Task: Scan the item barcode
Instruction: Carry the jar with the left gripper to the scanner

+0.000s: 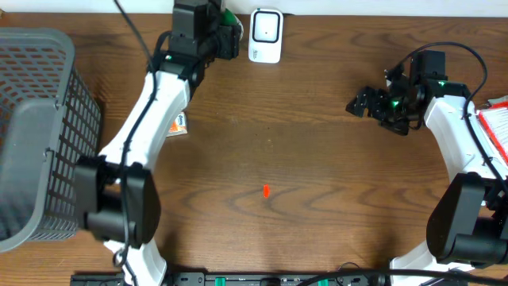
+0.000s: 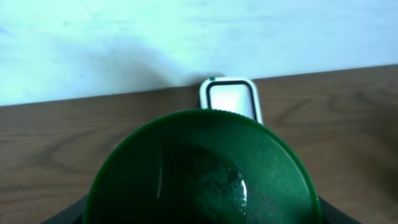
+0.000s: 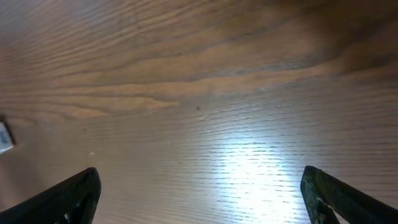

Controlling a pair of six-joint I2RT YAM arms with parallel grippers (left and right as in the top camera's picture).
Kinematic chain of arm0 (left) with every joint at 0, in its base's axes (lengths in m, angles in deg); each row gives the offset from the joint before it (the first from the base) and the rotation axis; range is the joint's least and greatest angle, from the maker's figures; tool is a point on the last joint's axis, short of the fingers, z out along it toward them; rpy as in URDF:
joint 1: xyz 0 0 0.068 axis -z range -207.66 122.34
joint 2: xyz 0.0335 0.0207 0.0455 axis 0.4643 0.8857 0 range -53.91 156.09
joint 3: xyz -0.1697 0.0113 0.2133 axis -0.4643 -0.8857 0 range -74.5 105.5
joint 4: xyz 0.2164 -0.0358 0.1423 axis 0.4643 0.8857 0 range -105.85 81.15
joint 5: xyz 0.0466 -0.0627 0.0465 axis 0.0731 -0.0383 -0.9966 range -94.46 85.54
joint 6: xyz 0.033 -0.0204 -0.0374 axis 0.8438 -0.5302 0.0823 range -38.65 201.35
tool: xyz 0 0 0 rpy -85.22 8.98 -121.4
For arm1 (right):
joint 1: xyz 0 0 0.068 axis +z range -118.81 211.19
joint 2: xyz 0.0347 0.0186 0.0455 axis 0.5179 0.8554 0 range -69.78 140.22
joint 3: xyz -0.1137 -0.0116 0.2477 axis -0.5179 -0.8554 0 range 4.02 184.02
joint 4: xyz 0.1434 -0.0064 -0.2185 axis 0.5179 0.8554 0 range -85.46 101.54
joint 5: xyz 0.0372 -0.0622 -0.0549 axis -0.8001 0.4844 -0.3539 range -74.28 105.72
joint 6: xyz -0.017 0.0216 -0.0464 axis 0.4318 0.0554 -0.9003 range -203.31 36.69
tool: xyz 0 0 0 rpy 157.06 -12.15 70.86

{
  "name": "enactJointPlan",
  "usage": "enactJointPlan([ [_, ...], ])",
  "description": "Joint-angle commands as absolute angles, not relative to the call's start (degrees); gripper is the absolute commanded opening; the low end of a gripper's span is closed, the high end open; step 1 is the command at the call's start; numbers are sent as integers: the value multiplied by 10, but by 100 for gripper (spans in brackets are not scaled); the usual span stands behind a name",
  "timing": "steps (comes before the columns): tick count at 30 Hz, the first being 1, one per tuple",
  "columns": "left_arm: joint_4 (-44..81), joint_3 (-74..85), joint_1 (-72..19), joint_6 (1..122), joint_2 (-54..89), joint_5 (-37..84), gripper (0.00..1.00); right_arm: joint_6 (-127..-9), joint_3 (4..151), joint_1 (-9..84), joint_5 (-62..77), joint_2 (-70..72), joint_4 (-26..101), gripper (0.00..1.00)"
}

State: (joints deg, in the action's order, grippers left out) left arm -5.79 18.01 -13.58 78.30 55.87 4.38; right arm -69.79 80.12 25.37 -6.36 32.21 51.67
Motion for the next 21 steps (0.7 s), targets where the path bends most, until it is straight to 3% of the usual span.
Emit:
enactJointPlan([
  [1,-47,240,-120,825,594,-12,46,-717,800,251,-36,325,517,99],
  [8,8,333,-92,920,659,-116,46,-718,800,251,-21,325,511,99],
  [21,8,349,-84,1022,690,-219,42,-718,800,251,-21,325,498,99],
])
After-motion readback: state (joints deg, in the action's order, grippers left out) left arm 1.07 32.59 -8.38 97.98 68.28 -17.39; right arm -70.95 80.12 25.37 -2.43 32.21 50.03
